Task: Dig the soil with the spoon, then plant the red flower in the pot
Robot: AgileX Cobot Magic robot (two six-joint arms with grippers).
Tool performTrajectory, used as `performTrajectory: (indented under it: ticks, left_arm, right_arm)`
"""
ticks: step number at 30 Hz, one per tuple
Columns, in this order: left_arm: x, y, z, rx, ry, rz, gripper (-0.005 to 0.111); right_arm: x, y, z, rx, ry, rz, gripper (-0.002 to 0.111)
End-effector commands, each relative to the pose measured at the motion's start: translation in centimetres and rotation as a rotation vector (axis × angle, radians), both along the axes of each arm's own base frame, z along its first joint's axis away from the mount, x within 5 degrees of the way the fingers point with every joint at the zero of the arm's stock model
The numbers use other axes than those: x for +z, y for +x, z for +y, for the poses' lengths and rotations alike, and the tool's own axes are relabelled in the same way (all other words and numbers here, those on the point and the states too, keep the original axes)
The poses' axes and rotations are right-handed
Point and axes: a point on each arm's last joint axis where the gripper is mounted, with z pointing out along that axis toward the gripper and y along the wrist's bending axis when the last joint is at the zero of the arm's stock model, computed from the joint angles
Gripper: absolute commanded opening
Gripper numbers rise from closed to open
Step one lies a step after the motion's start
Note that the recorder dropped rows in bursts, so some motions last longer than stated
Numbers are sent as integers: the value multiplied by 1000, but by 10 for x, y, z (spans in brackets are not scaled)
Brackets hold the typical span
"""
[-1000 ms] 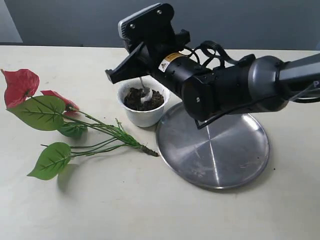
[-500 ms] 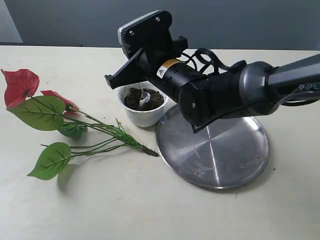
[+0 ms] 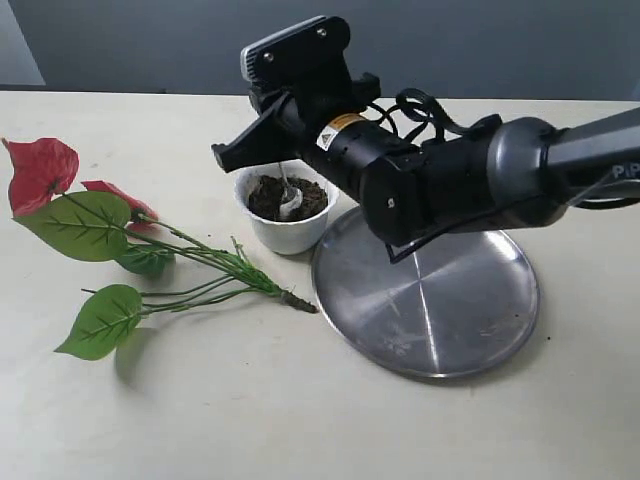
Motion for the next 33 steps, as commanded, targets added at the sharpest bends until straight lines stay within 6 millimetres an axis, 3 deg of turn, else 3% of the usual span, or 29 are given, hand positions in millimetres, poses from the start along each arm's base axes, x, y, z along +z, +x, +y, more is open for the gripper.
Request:
performTrajectory:
  ticks: [1, 2, 7, 14, 18, 21, 25, 33]
  left_arm:
    - [1, -1, 0, -8, -6, -7, 0]
    - [1, -1, 0, -8, -6, -7, 0]
    - [1, -1, 0, -8, -6, -7, 0]
    - [1, -1, 0, -8, -6, -7, 0]
    - [1, -1, 0, -8, -6, -7, 0]
    - [1, -1, 0, -8, -6, -7, 0]
    - [1, -1, 0, -8, -6, -7, 0]
    - [1, -1, 0, -8, -6, -7, 0]
  right_arm:
    - [42, -8, -8, 13, 48, -71, -1]
    - [59, -12, -14, 13, 21, -100, -1]
    - [91, -25, -38, -30, -75, -61, -1]
    - [106, -34, -70, -176, -175, 22, -1]
    - [94, -32, -88, -290, -431, 22, -1]
    - [72, -33, -89, -227, -556, 13, -1]
    - [47, -26, -85, -130, -592, 57, -1]
    - [2, -12, -80, -128, -668, 157, -1]
